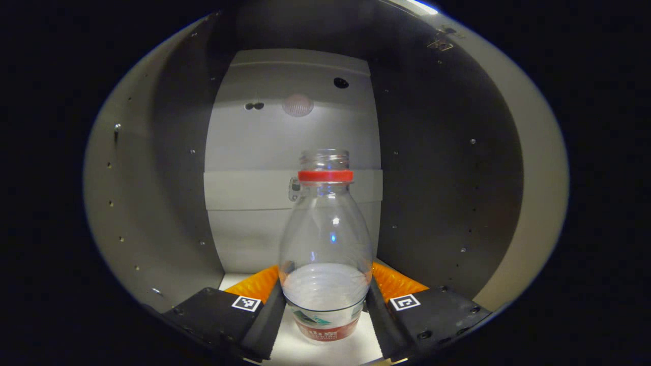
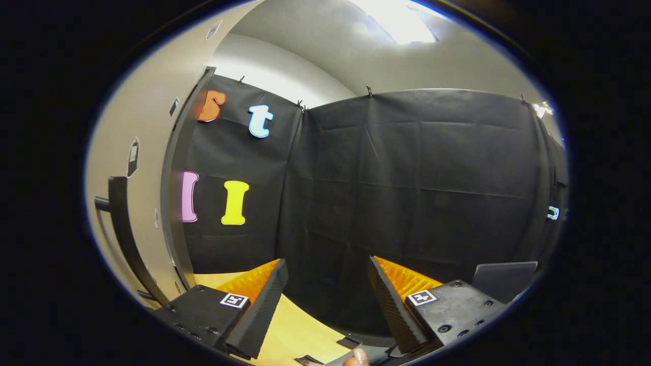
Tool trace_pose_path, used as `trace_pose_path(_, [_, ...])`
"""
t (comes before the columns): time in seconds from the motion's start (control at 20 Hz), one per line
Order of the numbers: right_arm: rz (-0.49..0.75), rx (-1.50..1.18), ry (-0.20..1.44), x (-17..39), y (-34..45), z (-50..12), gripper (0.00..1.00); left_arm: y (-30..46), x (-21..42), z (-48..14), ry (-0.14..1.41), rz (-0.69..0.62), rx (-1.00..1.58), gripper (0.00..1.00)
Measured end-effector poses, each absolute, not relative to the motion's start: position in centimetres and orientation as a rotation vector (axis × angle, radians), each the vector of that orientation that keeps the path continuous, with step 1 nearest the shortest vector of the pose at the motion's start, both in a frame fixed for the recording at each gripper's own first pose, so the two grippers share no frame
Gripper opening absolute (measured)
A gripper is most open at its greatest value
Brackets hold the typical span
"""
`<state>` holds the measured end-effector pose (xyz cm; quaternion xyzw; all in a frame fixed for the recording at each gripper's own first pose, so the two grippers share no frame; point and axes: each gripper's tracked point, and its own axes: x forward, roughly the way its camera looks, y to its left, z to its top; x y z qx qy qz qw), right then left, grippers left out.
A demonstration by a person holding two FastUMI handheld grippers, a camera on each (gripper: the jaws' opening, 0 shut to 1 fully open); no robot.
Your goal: Open the cabinet door with the right hand, grasp the bottle in the cabinet with the left hand and place it on the coaster, then close the cabinet door with the right hand.
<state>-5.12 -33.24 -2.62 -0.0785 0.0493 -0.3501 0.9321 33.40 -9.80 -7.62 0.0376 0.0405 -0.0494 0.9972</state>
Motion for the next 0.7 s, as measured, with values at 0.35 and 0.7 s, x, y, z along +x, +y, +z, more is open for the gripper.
trace_pose_path(0.35, [-0.687, -0.206, 0.064, -7.8, -29.1, -1.6, 0.97, -9.1, 26.8, -5.1, 0.023, -0.18, 0.071, 0.77])
trace_pose_path(0.7, [-0.677, -0.208, 0.023, -10.9, -23.5, 0.7, 0.97, -8.3, 17.9, -4.4, 0.031, -0.274, 0.049, 0.77])
